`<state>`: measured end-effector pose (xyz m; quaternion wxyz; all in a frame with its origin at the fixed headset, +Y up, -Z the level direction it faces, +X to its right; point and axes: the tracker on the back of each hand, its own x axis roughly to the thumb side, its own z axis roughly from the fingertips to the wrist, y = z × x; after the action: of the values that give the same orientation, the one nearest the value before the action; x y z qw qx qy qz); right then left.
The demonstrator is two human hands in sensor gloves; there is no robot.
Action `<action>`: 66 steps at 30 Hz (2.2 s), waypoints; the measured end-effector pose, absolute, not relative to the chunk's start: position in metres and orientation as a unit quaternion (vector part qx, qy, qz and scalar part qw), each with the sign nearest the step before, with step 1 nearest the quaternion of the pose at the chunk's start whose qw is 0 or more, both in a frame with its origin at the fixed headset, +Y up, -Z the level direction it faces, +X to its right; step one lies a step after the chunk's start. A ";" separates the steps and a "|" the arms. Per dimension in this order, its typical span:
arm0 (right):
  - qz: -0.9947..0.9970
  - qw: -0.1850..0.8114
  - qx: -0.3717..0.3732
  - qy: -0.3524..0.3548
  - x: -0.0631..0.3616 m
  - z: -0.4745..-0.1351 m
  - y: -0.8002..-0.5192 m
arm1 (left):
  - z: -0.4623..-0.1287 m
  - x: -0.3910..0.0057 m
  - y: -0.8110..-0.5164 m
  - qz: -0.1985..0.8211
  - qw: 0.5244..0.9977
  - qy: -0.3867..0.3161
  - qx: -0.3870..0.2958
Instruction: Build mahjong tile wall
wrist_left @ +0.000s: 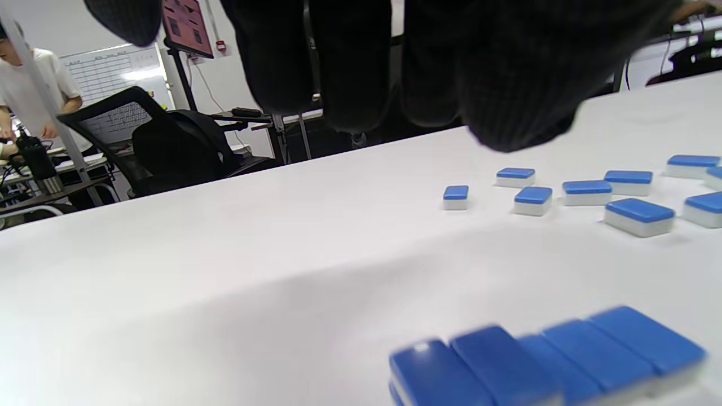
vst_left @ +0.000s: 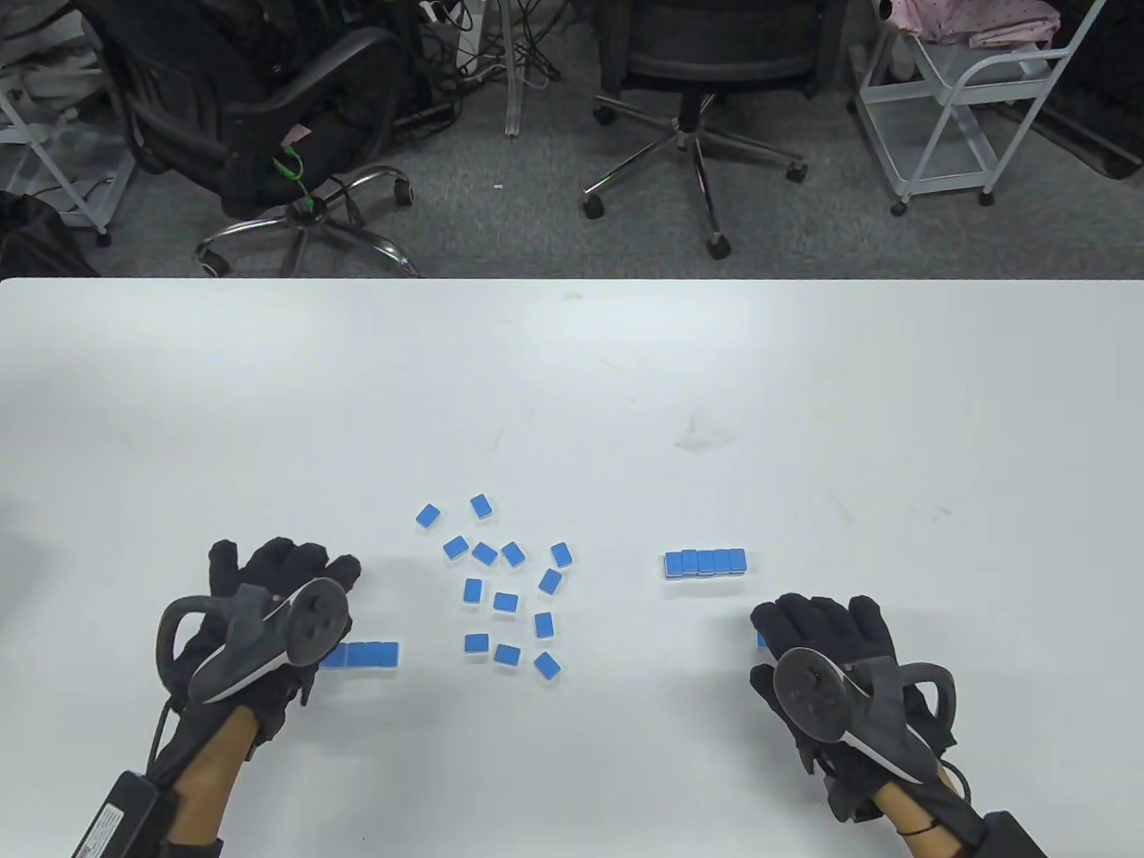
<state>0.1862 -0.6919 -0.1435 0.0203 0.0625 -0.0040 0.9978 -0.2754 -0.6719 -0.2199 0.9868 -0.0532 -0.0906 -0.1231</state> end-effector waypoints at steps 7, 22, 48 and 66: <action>0.998 0.022 0.063 -0.001 0.186 -0.144 -0.693 | -0.282 -0.223 -0.689 -0.205 0.968 -0.116 -0.089; 0.997 0.023 0.067 -0.006 0.186 -0.145 -0.691 | -0.333 -0.198 -0.739 -0.214 0.962 -0.098 -0.135; 0.997 0.022 0.067 0.007 0.183 -0.144 -0.693 | -0.171 -0.279 -0.716 -0.073 0.989 -0.121 -0.043; 0.997 0.023 0.067 0.010 0.183 -0.144 -0.693 | -0.173 -0.275 -0.730 -0.105 0.986 -0.114 -0.068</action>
<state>0.1835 -0.6929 -0.1444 0.0228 0.0665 0.0101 0.9975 -0.2754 -0.7297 -0.1732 0.9855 -0.0685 -0.1138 -0.1053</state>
